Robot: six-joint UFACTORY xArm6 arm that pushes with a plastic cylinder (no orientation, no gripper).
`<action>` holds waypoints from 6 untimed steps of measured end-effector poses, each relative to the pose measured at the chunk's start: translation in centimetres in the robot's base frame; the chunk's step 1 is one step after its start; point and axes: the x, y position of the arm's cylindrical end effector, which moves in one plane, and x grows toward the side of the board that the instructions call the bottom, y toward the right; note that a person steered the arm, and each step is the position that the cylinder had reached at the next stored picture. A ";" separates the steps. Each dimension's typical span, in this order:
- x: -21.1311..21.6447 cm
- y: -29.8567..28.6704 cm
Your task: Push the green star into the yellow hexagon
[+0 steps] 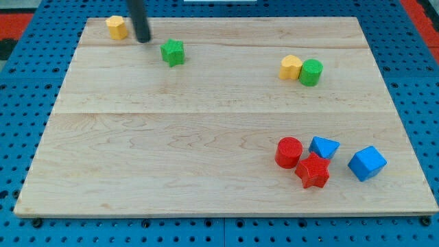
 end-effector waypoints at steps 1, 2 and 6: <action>0.0 9.8; 3.5 12.2; 0.9 2.3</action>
